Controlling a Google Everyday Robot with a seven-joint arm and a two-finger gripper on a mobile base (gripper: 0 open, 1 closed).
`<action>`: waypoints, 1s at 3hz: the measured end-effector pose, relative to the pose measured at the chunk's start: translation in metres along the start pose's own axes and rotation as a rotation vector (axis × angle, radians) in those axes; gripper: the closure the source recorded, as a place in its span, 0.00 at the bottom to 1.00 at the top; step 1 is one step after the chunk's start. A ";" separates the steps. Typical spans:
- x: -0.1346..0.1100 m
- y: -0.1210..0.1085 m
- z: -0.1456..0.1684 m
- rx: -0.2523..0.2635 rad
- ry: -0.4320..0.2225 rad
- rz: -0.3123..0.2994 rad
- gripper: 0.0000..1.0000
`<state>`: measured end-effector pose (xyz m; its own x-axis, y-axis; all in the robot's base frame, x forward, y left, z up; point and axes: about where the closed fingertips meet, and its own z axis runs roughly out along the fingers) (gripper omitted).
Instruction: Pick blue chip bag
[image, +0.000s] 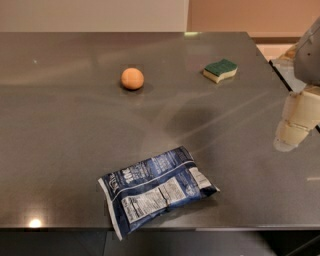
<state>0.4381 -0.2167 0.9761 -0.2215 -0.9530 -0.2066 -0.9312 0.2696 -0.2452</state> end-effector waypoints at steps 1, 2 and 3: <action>0.000 0.000 0.000 0.000 0.000 0.000 0.00; -0.004 0.000 0.000 0.007 0.000 -0.024 0.00; -0.033 0.010 0.012 -0.003 -0.040 -0.165 0.00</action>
Offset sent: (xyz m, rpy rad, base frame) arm 0.0030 0.0079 -0.0048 -0.0214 -0.0013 0.0557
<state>0.4394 -0.1807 0.9695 -0.0542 -0.9780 -0.2012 -0.9548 0.1098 -0.2763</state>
